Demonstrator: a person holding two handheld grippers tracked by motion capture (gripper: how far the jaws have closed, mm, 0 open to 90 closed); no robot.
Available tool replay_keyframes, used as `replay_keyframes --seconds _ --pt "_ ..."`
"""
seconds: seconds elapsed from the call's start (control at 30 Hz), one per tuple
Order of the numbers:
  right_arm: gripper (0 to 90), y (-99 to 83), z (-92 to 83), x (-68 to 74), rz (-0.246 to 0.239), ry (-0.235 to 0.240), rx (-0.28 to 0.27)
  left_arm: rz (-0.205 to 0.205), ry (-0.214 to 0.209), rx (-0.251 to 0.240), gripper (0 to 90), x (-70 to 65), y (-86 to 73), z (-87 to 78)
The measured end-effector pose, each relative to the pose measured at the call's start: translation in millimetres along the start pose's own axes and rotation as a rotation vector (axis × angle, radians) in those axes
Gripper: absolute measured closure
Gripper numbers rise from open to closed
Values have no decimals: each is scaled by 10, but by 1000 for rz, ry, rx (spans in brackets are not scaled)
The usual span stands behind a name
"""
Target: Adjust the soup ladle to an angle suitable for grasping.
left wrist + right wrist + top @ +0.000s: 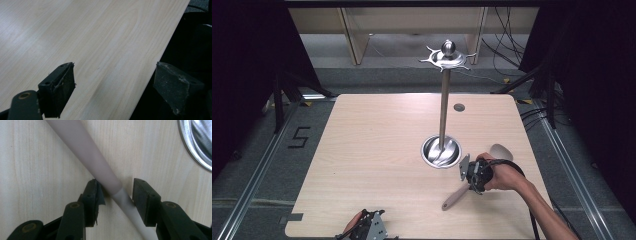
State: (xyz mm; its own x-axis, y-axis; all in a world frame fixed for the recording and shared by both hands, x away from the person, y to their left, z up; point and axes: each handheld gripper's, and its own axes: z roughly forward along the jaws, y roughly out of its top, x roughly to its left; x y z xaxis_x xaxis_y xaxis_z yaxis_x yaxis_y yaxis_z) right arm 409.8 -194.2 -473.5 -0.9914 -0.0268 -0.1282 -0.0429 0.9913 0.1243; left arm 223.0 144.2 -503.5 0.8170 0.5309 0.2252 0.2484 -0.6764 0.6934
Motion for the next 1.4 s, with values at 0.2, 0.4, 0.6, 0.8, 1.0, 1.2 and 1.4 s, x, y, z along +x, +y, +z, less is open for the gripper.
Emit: replay_keyframes --seconds 0.2,0.4,0.6,0.8,1.0,1.2,1.4 --pt "582 -3 3 -12 -2 16 4 18 1 16 163 -4 9 -11" --pt "613 -14 -1 -18 103 12 -11 14 0 15 163 2 9 -16" --pt "712 -26 -37 -15 180 -2 13 15 0 14 163 -1 10 -15" --pt "768 -60 -46 -20 208 -2 20 17 -2 15 163 -3 11 -17" --pt "767 -55 -29 -26 202 -10 26 16 2 15 163 -2 9 -15" --pt "768 -47 -16 -42 211 -2 38 17 -2 17 163 -8 9 -11" --pt "768 -42 -2 -90 199 22 45 17 2 11 163 -3 7 -18"
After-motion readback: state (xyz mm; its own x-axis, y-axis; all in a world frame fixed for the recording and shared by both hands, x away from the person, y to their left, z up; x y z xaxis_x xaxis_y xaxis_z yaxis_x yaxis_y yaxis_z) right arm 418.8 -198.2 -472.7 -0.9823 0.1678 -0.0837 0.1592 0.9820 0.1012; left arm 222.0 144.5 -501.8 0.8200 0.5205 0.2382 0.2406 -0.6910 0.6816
